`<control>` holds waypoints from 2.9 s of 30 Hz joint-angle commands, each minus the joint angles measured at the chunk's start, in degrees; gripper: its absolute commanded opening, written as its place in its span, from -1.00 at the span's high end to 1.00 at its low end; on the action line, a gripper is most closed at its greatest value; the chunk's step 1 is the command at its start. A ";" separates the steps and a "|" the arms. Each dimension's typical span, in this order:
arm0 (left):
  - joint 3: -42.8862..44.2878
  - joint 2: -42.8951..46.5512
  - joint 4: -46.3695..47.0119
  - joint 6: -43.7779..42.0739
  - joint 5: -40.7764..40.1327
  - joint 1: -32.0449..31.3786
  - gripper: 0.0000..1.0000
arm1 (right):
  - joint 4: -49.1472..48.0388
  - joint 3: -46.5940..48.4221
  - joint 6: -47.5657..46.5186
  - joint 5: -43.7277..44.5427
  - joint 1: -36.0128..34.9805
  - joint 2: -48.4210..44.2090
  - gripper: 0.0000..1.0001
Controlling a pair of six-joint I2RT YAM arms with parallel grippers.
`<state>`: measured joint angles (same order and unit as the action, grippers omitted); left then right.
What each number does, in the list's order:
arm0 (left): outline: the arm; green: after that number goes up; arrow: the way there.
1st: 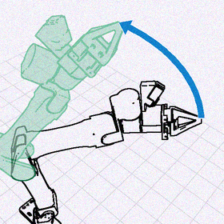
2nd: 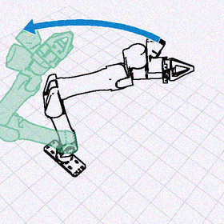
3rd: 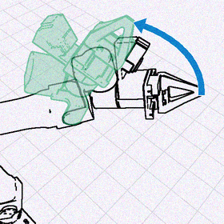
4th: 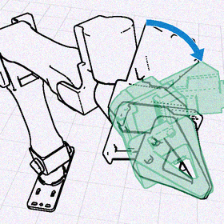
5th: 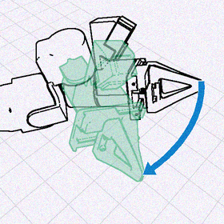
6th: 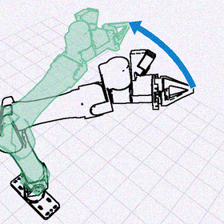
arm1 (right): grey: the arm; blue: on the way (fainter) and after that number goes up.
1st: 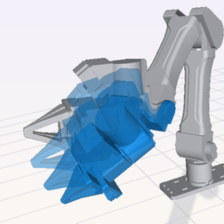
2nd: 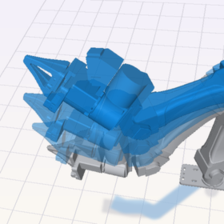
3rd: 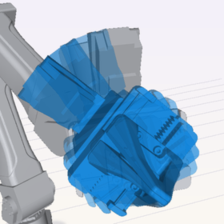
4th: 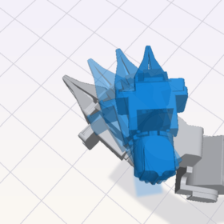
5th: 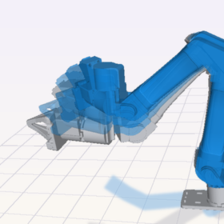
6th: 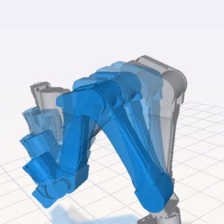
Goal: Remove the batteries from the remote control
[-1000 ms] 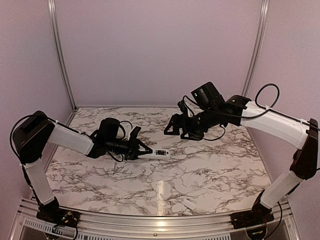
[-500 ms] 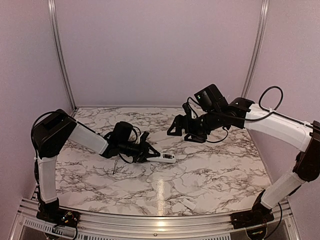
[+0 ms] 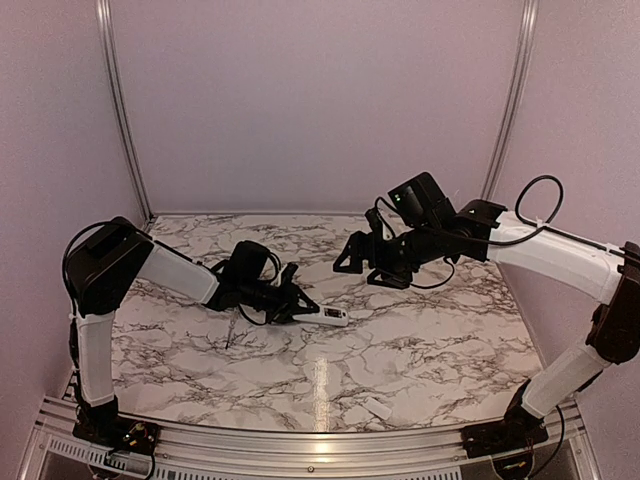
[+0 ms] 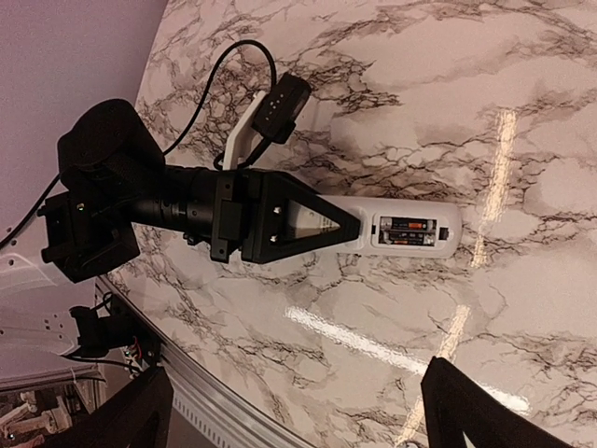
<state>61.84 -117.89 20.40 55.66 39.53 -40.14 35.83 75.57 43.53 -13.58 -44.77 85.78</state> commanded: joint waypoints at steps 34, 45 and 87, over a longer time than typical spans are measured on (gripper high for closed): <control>12.56 2.65 -39.79 -19.40 -22.13 -0.27 -0.76 | -0.41 0.68 0.04 -0.13 0.21 -0.60 -0.83; 14.53 6.56 -46.58 -25.54 -32.36 0.59 -0.88 | 0.29 1.69 -0.27 -0.31 0.23 0.16 -0.83; -12.89 34.07 -52.66 -33.79 -49.58 0.68 -0.65 | 3.71 9.85 -3.96 1.68 0.21 7.33 -0.83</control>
<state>49.82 -81.65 -33.39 23.00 -12.62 -39.66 38.33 82.08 40.62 -11.57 -44.77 91.92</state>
